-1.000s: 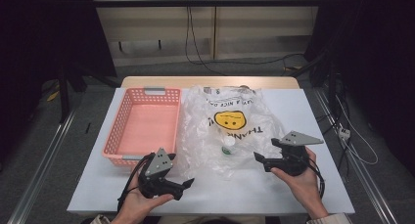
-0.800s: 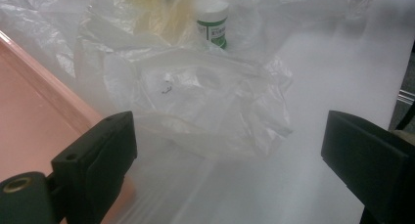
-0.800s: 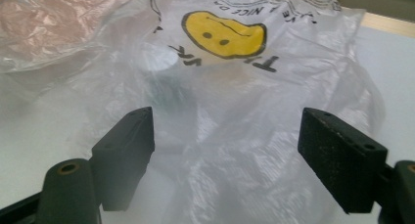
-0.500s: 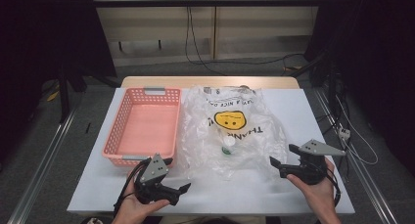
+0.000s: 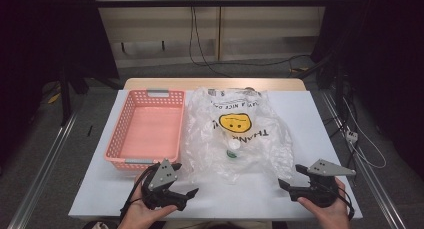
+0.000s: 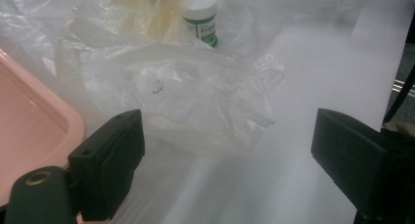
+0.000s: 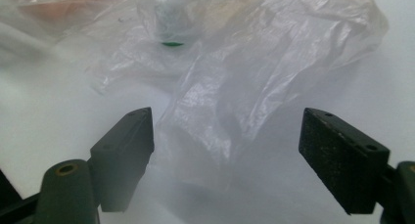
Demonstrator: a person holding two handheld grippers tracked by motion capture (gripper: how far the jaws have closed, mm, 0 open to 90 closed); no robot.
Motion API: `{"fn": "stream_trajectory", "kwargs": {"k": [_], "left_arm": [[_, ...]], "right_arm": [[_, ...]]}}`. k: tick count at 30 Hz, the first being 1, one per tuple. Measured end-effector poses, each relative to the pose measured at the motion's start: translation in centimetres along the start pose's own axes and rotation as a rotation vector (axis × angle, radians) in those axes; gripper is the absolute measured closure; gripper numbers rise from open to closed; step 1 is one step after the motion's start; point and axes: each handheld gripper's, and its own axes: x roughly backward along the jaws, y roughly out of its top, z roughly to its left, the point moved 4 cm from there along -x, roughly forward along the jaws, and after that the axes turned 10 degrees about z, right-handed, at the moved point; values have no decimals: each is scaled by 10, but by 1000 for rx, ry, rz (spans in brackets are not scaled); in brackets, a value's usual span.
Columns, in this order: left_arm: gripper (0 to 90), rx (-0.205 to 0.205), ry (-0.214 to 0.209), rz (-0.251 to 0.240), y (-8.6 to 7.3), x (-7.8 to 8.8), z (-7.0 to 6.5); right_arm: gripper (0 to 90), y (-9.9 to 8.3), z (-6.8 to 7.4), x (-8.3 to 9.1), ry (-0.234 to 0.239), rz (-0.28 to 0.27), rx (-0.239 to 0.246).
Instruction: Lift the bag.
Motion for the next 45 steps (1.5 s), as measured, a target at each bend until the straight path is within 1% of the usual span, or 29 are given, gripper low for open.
{"fn": "stream_trajectory", "kwargs": {"k": [2,3,4,5,7,9,10,14,15,18,20,22,23,25,26,28,30,32,33,34,35,38,39,40,41,42,43,44,45], "left_arm": [[154,-2,-8,11,0,-4,-1],[159,-17,-9,22,0,-6,-1],[159,-19,-15,31,-1,-9,-3],[162,-30,-16,34,-1,-10,-3],[186,-49,-10,49,-1,-12,-3],[187,-43,-2,53,-1,-13,-2],[189,-55,-2,54,-1,-13,-1],[191,-76,5,42,5,-7,-5],[195,-101,22,35,7,-6,-6],[223,-111,31,35,11,-12,-6],[256,-137,48,42,13,-14,-4],[245,-132,52,12,19,-11,-4],[242,-134,54,7,21,-8,-4],[241,-141,62,-19,23,-6,-4],[242,-138,57,-16,22,-7,-5],[252,-151,54,23,19,-13,-4],[276,-139,50,69,14,-21,-3],[287,-118,47,95,9,-26,1],[308,-112,35,103,8,-27,2],[351,-112,43,113,7,-27,3],[407,-113,52,119,6,-26,5],[565,-95,50,131,2,-21,7],[633,-81,52,121,0,-19,9],[699,-56,38,118,-2,-17,10],[759,-46,29,120,-3,-16,12],[801,-40,15,116,-3,-14,13],[827,-19,2,96,-3,-13,13],[844,-17,-8,92,-2,-11,14],[861,-21,-1,88,-1,-8,15]], "right_arm": [[303,-1,1,-2,5,13,13],[344,-2,2,-4,7,23,15],[380,-2,2,-5,8,32,30],[389,-2,3,-7,11,42,39],[463,-2,4,-10,14,55,46],[474,-3,5,-12,20,73,53],[496,-4,6,-13,25,78,59],[497,-8,10,-15,35,108,85],[489,-9,11,-16,35,119,89],[501,-11,12,-19,35,140,98],[580,-12,10,-19,36,138,95],[628,-12,10,-19,38,139,93],[700,-13,10,-19,41,145,94],[748,-13,10,-21,49,156,96],[808,-13,10,-22,53,163,97],[875,-13,10,-23,62,165,96],[900,-13,11,-23,72,165,96],[900,-12,11,-22,75,161,92],[900,-12,10,-22,83,156,88],[900,-11,10,-22,89,153,82],[900,-11,10,-22,93,150,80],[900,-9,9,-21,99,139,76],[900,-9,9,-21,99,136,77],[900,-8,8,-21,102,134,74],[900,-8,8,-21,104,129,74],[900,-8,8,-20,108,127,72],[900,-7,8,-20,113,121,71],[900,-6,8,-19,116,116,72],[900,-4,8,-19,120,111,70]]}}
